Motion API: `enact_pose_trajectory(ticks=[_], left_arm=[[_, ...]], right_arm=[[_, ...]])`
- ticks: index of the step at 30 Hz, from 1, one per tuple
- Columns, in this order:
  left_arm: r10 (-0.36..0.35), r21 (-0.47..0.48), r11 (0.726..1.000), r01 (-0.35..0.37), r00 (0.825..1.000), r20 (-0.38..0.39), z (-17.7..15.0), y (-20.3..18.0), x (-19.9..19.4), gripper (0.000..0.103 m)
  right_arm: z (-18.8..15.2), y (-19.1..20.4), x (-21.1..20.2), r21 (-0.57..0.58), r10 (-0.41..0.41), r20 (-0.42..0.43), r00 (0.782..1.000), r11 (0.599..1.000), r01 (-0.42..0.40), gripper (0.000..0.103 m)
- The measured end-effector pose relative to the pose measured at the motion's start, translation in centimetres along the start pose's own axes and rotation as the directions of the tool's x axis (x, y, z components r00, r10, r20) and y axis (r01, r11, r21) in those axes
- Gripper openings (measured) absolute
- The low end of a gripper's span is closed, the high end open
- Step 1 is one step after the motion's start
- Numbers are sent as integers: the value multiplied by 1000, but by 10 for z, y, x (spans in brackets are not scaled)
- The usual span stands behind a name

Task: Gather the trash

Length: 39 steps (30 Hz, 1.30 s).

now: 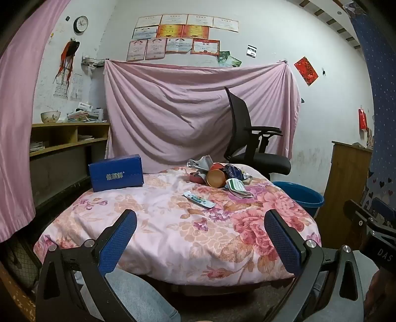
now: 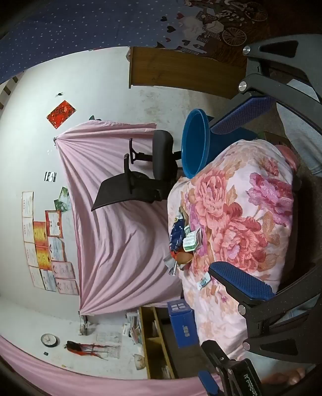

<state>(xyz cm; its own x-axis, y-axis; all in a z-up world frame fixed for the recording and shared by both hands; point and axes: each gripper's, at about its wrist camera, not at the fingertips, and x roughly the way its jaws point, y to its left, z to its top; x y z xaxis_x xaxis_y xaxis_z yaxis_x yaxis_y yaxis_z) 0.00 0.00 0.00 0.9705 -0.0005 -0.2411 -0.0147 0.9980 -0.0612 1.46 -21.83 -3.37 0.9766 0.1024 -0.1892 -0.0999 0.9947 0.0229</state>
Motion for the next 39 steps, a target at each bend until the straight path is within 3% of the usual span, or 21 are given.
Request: enact_pose_trajectory(ticks=[39], left_arm=[[0,-2,1000,0,1000,-12,0,0,0,101]], right_arm=[[-2,-1,2,5,1,-3,1000,1000,-1,103]])
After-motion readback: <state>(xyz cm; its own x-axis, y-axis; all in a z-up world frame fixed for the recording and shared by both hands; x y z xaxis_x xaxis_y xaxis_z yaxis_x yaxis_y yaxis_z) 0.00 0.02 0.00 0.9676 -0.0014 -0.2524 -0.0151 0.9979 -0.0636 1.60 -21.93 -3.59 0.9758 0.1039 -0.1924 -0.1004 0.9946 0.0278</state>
